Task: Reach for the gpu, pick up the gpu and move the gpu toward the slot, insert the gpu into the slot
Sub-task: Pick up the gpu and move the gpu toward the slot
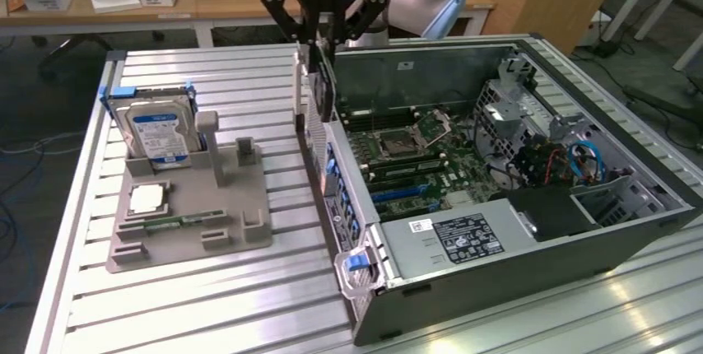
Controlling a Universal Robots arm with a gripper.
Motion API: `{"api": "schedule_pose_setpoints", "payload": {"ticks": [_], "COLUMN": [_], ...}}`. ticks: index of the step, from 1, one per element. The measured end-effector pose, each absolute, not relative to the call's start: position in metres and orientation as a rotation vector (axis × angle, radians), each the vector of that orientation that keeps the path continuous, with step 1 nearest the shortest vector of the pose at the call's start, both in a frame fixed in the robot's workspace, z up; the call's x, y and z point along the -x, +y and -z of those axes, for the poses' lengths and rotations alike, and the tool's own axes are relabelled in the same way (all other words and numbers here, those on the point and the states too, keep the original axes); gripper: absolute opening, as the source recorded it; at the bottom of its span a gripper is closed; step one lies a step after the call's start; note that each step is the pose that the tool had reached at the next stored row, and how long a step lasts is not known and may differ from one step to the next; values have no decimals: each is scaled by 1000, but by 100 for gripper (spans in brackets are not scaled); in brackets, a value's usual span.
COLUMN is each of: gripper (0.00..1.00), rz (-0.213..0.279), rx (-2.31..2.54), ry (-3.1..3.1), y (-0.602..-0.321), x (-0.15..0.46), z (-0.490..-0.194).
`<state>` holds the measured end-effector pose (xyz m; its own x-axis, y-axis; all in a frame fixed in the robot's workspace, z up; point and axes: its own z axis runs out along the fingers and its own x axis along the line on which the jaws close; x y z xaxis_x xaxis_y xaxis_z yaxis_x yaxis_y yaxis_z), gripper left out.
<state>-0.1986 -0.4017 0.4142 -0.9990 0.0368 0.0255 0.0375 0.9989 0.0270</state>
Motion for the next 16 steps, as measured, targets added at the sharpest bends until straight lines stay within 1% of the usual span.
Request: {"api": "schedule_pose_setpoints", "payload": {"ticks": [16], "gripper": [26], "rz": [42], "rx": [58], "ry": [-3103], "y": [-402], "x": [135], "z": [-414]}}
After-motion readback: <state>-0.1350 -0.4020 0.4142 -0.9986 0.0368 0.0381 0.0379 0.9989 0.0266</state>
